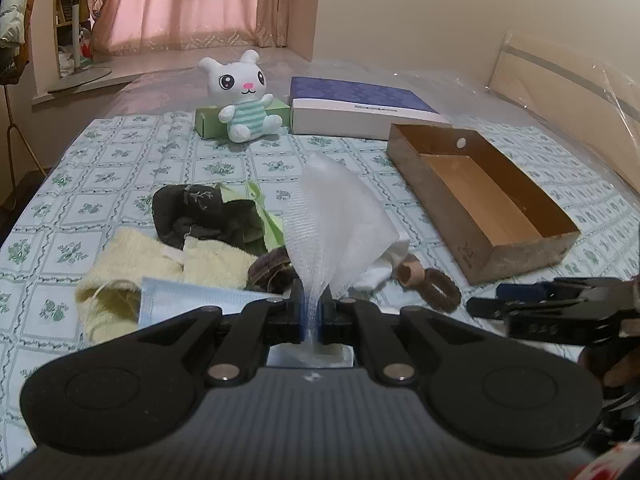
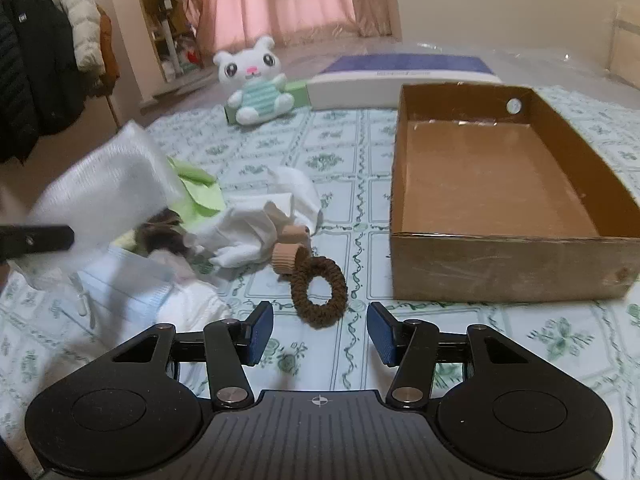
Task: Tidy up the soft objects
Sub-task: 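Lift the white bag with the left gripper while the right gripper grasps the brown hair tie, then carry bag and hair tie into the cardboard box while both grippers open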
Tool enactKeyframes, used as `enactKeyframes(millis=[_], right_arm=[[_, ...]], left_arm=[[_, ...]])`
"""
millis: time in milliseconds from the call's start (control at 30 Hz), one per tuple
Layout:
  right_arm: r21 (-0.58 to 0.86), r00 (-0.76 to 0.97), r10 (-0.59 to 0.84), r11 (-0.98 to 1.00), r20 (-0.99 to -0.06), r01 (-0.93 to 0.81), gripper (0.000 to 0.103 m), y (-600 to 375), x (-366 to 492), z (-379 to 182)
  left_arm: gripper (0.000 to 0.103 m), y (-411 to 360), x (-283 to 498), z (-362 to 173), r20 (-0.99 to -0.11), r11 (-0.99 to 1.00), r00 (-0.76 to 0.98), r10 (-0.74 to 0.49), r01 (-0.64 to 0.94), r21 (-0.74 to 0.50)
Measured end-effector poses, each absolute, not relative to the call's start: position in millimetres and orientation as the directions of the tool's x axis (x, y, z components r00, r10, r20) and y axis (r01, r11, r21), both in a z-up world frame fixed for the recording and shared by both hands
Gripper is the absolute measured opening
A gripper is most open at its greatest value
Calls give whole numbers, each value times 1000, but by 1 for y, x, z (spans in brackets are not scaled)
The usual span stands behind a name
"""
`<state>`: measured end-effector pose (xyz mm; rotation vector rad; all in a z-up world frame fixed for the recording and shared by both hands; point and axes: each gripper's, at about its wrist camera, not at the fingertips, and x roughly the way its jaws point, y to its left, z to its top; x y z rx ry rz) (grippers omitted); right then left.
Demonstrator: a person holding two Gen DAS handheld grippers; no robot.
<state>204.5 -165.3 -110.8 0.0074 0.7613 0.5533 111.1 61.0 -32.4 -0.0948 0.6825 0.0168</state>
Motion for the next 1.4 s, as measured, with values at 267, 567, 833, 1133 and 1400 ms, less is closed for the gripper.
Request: enactKeyframes(millis=[267,567,833,1133,1400], right_arm=[[193,564,458,864,-688,-466,48,-153,230,-137],[152,583,481,839,-654,-522,18,-158,221,-126],[195,649,521,840,-554,-507,18,-190,203,-78],[196,750,433,900,-500,-389,18,-247,234,-45],[194,777,377,926,-504,-324,19,-285,270,-46]], left_arm=[[5,58,131,-41,-642,995,767,-22,-45,-89],[5,44,135,-40,-647,996,761,-47,-12,-88],[5,18,151,-27,-625,995,774,-97,52,-90],[5,-43,200,-7,-572,978,793,-207,171,-118],[6,-99,264,-16,-592,963,759,-270,209,-171]])
